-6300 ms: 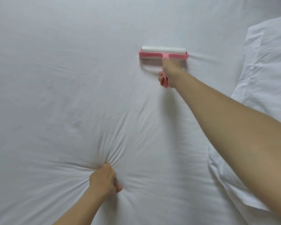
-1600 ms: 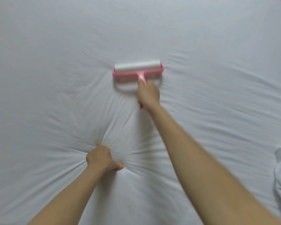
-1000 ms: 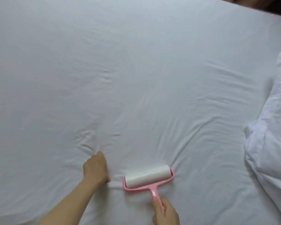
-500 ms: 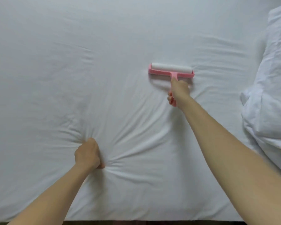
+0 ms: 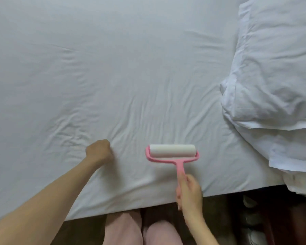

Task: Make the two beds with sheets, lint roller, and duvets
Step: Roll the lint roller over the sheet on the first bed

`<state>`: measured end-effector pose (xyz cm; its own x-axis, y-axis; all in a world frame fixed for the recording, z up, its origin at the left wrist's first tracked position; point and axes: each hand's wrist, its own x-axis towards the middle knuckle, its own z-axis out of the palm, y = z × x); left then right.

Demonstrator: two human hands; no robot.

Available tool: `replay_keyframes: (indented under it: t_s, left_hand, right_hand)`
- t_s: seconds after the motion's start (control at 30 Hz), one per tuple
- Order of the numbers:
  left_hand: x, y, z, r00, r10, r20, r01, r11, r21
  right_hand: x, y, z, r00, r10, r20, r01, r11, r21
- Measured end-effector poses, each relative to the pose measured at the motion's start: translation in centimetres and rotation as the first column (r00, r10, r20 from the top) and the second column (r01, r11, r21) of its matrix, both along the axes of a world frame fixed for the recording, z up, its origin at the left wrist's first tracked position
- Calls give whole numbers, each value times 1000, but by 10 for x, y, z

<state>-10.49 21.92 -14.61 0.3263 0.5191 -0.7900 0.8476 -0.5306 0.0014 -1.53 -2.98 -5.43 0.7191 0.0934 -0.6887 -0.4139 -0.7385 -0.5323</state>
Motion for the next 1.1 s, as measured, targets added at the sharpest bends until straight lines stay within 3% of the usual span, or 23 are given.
replay_keyframes:
  t_s: [0.13, 0.3, 0.4, 0.5, 0.63, 0.7, 0.77, 0.83, 0.97, 1.1]
  left_hand:
    - [48, -20, 8, 965, -75, 250, 80, 997, -11]
    - [90, -16, -14, 915, -93, 394, 61, 994, 91]
    - [96, -20, -29, 895, -82, 439, 38, 993, 109]
    - [85, -37, -35, 906, -56, 420, 36, 998, 57]
    - [60, -65, -30, 948, -73, 309, 79, 997, -7]
    - [49, -76, -26, 963, -72, 261, 82, 996, -27]
    - [41, -86, -21, 970, -68, 235, 78, 997, -31]
    - [39, -94, -18, 968, -59, 244, 66, 998, -22]
    - [46, -104, -17, 964, -41, 264, 40, 999, 8]
    - [53, -104, -20, 958, 18, 287, -36, 998, 59]
  right_hand:
    - [142, 119, -12, 990, -106, 90, 92, 985, 144]
    - [256, 201, -65, 986, -167, 26, 156, 960, 232]
    - [222, 158, -96, 997, -73, -5, 73, 979, 192]
    - [113, 66, -116, 997, -8, 77, 5, 999, 37]
    - [-8, -44, -79, 996, 70, -48, -77, 983, -165]
    - [-17, -63, -52, 995, -23, -100, 6, 984, -175]
    - [0, -56, -29, 988, -82, -129, 64, 988, -142]
    - [43, -29, -12, 991, -93, -101, 94, 996, 6]
    - [173, 64, -20, 993, 23, 117, -42, 986, 164]
    - [248, 142, -53, 1000, 14, 17, -17, 978, 208]
